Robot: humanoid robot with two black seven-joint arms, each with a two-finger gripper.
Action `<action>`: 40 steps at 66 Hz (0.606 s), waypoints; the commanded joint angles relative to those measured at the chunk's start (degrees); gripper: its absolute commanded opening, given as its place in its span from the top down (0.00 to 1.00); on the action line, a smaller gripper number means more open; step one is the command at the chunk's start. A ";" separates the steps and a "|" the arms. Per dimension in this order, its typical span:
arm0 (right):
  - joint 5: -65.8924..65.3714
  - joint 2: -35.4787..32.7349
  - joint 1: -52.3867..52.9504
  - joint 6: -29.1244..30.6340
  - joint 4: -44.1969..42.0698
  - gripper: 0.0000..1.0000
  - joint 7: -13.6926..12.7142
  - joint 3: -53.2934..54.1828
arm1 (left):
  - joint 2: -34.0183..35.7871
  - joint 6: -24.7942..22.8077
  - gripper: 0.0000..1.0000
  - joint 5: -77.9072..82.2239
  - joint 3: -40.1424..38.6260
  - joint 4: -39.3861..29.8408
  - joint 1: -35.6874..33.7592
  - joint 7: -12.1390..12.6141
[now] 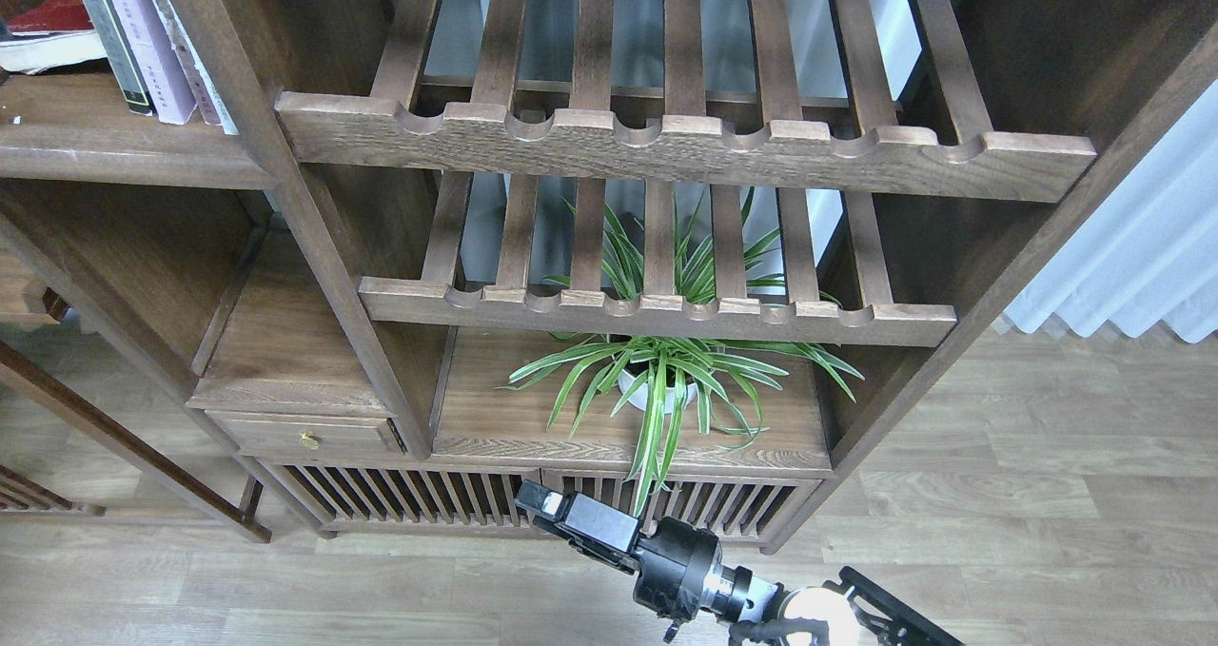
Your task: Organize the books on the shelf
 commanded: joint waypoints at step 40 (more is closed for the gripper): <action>-0.26 0.00 -0.79 0.00 -0.09 0.00 -0.02 -0.02 | -3.90 0.00 0.34 -0.99 1.71 -2.38 11.77 -5.29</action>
